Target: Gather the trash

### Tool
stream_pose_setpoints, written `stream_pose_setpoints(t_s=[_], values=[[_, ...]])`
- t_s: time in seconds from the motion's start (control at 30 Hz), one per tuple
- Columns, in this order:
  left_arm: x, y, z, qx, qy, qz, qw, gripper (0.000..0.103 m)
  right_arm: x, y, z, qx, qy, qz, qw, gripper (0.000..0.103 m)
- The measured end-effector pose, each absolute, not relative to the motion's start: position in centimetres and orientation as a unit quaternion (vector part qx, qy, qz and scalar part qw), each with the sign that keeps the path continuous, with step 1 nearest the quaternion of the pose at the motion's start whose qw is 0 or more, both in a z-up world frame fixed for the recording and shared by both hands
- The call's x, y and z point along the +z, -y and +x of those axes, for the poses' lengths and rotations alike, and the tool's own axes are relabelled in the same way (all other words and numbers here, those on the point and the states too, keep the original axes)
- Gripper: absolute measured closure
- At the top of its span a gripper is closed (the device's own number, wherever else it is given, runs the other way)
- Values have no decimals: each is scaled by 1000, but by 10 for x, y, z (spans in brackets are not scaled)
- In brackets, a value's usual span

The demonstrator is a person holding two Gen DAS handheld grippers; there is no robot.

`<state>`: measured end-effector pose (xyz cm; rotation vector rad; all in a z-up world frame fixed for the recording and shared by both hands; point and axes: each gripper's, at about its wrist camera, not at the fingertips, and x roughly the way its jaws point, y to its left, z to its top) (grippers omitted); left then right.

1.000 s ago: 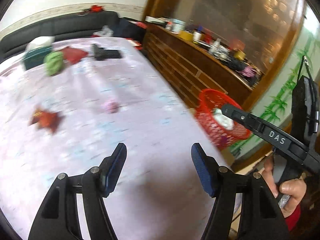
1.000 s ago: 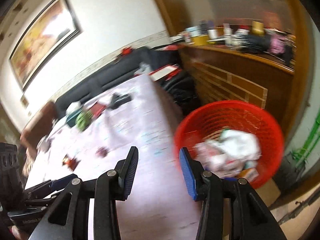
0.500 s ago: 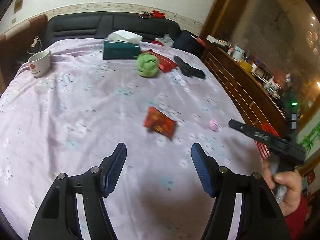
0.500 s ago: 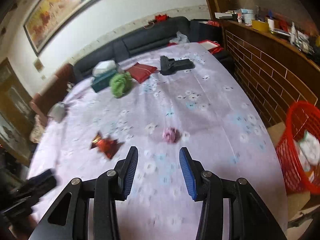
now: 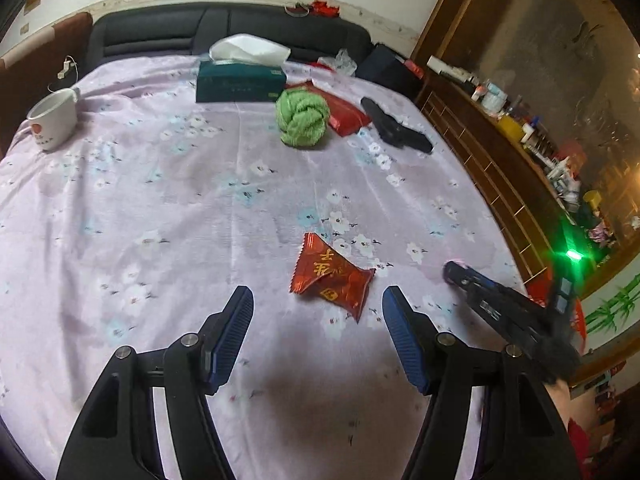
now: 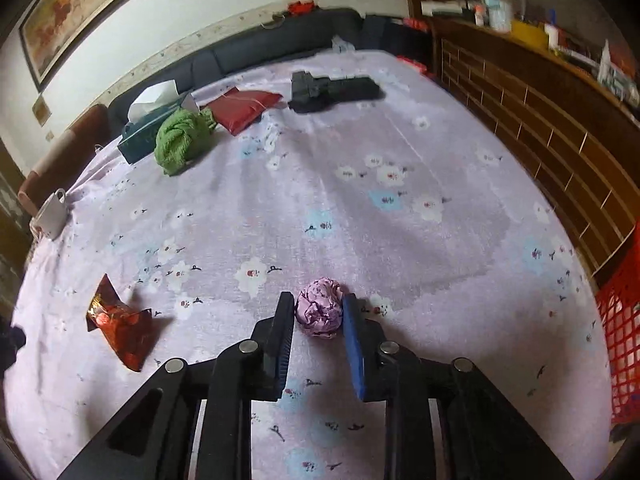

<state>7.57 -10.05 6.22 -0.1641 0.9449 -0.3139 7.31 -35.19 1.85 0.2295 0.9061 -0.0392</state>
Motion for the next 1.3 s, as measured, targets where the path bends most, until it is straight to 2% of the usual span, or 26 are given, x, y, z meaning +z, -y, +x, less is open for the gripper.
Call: stream_pose_setpoints(t_s=[0.27,0.33,0.37,0.57,0.87,1.3], values=[[24,134,117,-134,-497,-82,854,38,31,358,57,-15,-374,111,921,79],[17,144,118,-134,-493,-70,857,41,34,363,54,-19,-364,115,924,79],[15,146,118,-140,-492,-68,857,49,35,365,53,-20,-361,117,925,79],[18,142,93,-146,-458,-58,875,50,40,365,49,-23,-349,110,930,78],[39,115,53,-96,-356,-41,929,50,49,330,38,-1,-321,35,947,78],[33,122,51,-84,-344,-7,935,50,45,310,36,22,-320,1,947,78]])
